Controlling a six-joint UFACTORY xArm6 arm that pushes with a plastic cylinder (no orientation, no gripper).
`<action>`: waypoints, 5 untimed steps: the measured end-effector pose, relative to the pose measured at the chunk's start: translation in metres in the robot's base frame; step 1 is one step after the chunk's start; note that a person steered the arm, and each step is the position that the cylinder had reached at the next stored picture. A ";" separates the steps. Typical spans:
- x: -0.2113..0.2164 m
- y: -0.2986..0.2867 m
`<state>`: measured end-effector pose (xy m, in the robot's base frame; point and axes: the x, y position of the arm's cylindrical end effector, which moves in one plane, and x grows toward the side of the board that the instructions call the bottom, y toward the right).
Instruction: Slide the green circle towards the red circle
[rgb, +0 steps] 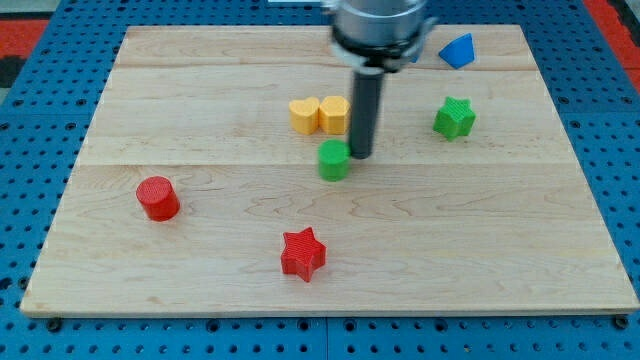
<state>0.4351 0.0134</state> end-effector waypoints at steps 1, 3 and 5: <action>0.031 -0.041; 0.009 -0.072; 0.073 -0.122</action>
